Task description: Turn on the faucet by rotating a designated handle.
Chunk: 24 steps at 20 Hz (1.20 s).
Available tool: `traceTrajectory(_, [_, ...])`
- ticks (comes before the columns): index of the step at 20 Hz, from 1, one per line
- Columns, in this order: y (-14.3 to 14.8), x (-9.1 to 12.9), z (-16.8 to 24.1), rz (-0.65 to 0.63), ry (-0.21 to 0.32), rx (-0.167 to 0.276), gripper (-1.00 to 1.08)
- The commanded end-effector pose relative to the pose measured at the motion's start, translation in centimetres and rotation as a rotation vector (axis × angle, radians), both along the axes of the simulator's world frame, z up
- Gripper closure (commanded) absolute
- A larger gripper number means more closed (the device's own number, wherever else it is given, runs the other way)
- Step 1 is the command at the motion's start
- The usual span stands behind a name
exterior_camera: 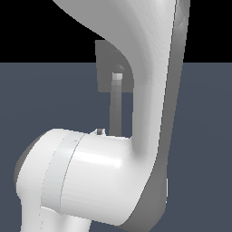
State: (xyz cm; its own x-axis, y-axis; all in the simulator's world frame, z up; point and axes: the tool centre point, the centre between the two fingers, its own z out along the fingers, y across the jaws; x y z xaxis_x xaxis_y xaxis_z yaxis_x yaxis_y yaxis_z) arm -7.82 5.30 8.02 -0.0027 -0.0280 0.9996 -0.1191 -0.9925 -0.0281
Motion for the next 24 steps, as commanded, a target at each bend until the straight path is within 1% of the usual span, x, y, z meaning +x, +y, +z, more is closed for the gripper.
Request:
traceTrajectory(1, [-0.5, -0.1, 0.1, 0.011, -0.002, 0.001, 1.08])
traceTrajectory(24, [-9.5, -1.0, 0.5, 0.011, 0.0, 0.0, 1.08])
